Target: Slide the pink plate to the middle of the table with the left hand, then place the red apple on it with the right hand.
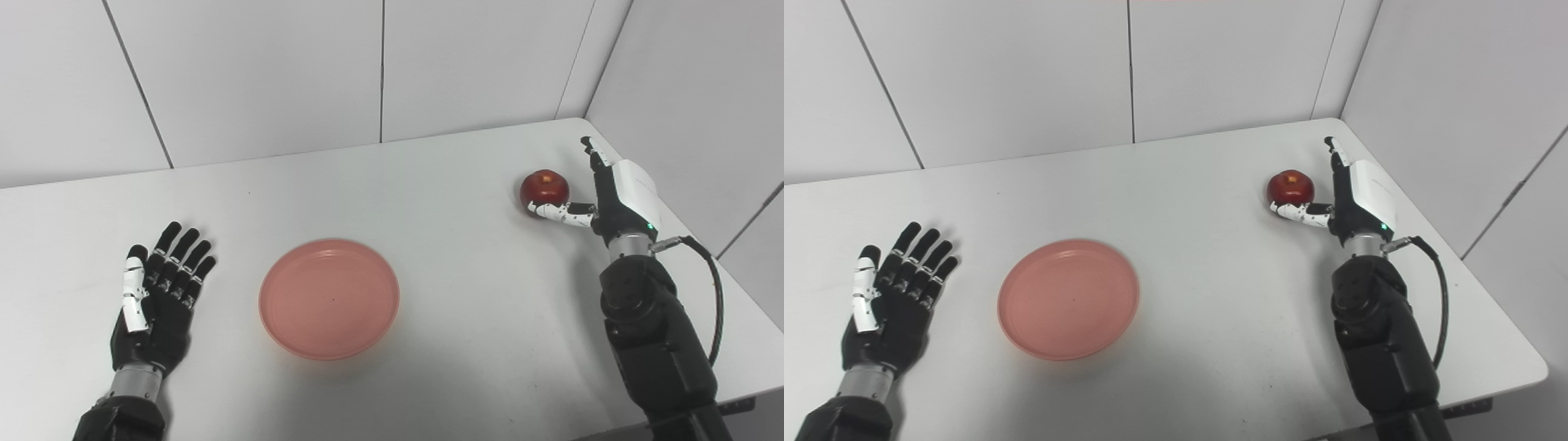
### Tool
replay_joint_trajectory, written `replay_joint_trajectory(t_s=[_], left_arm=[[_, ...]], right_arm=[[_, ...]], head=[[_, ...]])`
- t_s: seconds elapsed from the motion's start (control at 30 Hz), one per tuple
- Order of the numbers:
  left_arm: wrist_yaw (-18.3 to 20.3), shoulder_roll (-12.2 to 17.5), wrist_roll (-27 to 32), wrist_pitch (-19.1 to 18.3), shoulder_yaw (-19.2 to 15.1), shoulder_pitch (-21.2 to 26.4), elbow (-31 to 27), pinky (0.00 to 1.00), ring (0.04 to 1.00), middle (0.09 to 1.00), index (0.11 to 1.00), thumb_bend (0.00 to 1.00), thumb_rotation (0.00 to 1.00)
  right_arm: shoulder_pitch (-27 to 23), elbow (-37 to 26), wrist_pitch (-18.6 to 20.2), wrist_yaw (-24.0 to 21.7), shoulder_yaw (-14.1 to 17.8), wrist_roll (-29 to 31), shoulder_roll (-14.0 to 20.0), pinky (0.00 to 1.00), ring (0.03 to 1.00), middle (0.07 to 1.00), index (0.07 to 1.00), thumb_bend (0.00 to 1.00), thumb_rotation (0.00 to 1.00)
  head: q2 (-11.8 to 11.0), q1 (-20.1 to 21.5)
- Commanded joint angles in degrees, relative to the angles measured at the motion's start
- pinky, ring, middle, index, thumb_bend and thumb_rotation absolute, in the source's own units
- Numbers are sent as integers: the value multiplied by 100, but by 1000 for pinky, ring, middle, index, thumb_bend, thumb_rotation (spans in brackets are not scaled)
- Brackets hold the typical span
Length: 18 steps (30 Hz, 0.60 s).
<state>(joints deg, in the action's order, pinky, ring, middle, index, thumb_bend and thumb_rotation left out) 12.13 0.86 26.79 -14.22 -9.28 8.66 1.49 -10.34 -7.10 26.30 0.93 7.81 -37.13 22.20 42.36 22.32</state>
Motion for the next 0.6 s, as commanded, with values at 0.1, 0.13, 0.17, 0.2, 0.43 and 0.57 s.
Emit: replay_joint_trajectory(t_s=[0.1, 0.13, 0.17, 0.2, 0.43, 0.57], left_arm=[[-31, 44, 8, 18, 0, 47, 82, 917, 889, 895, 888, 413, 1000], [-31, 41, 26, 6, -4, 45, 72, 916, 888, 895, 887, 413, 1000], [-32, 38, 38, -6, -5, 43, 60, 919, 891, 898, 889, 412, 1000], [-31, 37, 47, -14, -4, 42, 51, 921, 892, 899, 890, 412, 1000], [-50, 45, 45, -22, -25, 34, 79, 918, 890, 892, 885, 420, 1000], [-42, 49, 33, -17, -19, 25, 65, 918, 889, 892, 884, 417, 1000]], right_arm=[[-336, 196, 33, 76, -24, -75, 195, 741, 852, 901, 925, 1000, 399], [-358, 257, 24, 87, -38, -63, 200, 741, 851, 899, 924, 1000, 401], [-378, 315, 9, 100, -45, -40, 204, 739, 850, 897, 922, 1000, 397], [-390, 348, -2, 112, -48, -21, 204, 738, 850, 895, 921, 1000, 395], [-541, 758, -168, 217, -28, 271, 209, 764, 865, 898, 919, 1000, 380], [-632, 921, -147, 241, -41, 394, 204, 785, 882, 912, 914, 1000, 381]], head=[[5, 22], [5, 22], [5, 22], [5, 22], [16, 16], [24, 13]])
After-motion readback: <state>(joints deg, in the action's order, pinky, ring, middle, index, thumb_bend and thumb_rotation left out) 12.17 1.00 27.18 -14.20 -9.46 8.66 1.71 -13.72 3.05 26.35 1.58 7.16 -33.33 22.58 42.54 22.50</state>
